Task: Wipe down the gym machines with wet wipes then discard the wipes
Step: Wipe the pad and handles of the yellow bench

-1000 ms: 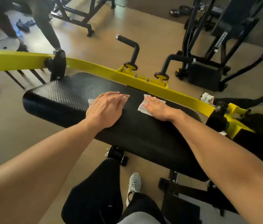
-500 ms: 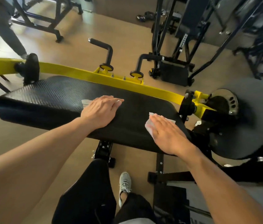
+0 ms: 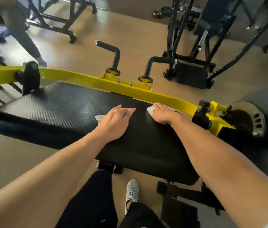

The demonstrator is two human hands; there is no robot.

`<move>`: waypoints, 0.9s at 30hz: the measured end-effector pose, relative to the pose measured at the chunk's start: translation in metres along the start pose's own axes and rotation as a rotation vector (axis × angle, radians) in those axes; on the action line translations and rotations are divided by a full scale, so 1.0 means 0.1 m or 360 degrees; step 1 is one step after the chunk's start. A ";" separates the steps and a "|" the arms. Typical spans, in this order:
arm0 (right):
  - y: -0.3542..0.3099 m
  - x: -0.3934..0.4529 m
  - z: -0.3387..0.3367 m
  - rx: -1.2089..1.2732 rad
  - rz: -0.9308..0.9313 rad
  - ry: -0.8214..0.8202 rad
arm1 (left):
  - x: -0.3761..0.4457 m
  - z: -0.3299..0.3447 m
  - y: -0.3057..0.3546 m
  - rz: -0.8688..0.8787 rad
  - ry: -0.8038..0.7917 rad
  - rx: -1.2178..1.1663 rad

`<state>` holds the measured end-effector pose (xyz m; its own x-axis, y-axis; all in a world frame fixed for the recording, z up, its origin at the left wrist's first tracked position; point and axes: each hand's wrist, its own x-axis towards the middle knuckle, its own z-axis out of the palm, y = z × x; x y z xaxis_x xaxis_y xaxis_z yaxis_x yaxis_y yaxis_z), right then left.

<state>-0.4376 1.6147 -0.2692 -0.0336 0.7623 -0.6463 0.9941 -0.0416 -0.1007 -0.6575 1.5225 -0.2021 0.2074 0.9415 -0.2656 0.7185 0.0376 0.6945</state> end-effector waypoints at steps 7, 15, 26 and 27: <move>-0.49 0.48 -0.21 0.0163 -0.0076 -0.0060 | 0.11 0.05 -0.01 -0.0271 0.0434 0.0016; -0.84 0.30 -0.07 0.0186 -0.0367 -0.0027 | 0.16 0.07 -0.07 -0.0400 0.0718 -0.0002; -0.77 -0.22 0.08 0.0137 -0.0694 0.0023 | 0.08 0.11 -0.04 -0.0049 0.0573 0.0289; -0.76 -0.30 0.08 0.0132 -0.0696 0.0029 | 0.07 0.12 -0.05 -0.0007 0.0530 0.0311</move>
<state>-0.5127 1.5897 -0.2487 -0.4465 0.7310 -0.5160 0.8751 0.2363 -0.4224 -0.6520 1.5249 -0.2157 0.0000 0.9999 -0.0144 0.8384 0.0079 0.5450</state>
